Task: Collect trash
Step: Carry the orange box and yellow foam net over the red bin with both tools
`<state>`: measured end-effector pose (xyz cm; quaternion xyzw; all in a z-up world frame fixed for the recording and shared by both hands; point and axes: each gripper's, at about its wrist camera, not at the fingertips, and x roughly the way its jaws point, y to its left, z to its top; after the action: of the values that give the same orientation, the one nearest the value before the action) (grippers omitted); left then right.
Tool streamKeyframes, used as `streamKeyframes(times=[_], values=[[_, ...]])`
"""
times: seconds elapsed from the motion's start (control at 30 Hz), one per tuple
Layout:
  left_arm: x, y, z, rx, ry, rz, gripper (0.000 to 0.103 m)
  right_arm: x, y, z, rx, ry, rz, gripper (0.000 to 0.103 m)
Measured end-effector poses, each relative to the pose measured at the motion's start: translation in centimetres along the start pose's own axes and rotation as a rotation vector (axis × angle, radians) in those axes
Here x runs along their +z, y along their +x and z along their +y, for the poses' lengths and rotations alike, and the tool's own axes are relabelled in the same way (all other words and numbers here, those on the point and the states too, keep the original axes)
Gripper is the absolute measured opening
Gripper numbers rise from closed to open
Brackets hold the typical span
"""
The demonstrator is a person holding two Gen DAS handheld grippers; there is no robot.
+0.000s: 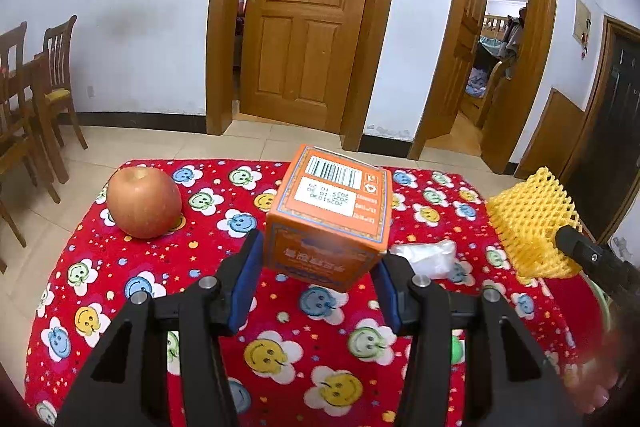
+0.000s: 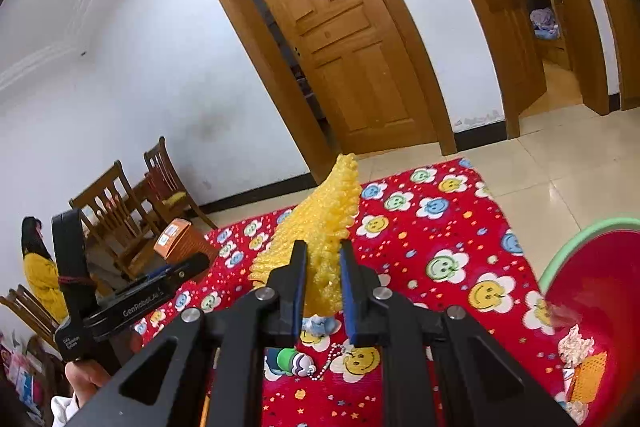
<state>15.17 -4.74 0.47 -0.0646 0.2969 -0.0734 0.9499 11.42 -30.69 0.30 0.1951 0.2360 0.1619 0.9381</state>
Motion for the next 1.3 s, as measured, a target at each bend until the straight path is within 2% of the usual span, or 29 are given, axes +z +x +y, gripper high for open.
streamKeyframes(times=[0.2,0.47,0.73,0.9,1.07,1.17,1.3], values=[[1.0,-2.0,-3.7,-0.019,0.045,-0.025,0.052,0.6,-2.4,-1.7,-0.007,0.033,-0.023,0.018],[0.9,-2.6,-11.2,-0.112,0.124,-0.036,0.052,0.8,-5.8,-5.1,-0.069,0.068,-0.065,0.019],[-0.7,-2.4,-18.6,-0.205,0.178,-0.015,0.052,1.0,-10.2,-10.1,-0.134,0.161,-0.128,0.019],[-2.4,-1.2,-22.3,-0.257,0.185,0.027,0.052,0.8,-12.5,-12.5,-0.170,0.201,-0.135,0.020],[-3.9,-0.1,-26.3,-0.305,0.180,0.083,0.052,0.6,-14.6,-13.9,-0.271,0.164,-0.164,0.020],[-4.9,0.6,-28.8,-0.350,0.177,0.138,0.052,0.2,-14.9,-15.3,-0.300,0.167,-0.143,0.020],[-6.2,1.4,-31.5,-0.373,0.191,0.152,0.052,-0.8,-15.5,-17.8,-0.341,0.202,-0.090,0.020]])
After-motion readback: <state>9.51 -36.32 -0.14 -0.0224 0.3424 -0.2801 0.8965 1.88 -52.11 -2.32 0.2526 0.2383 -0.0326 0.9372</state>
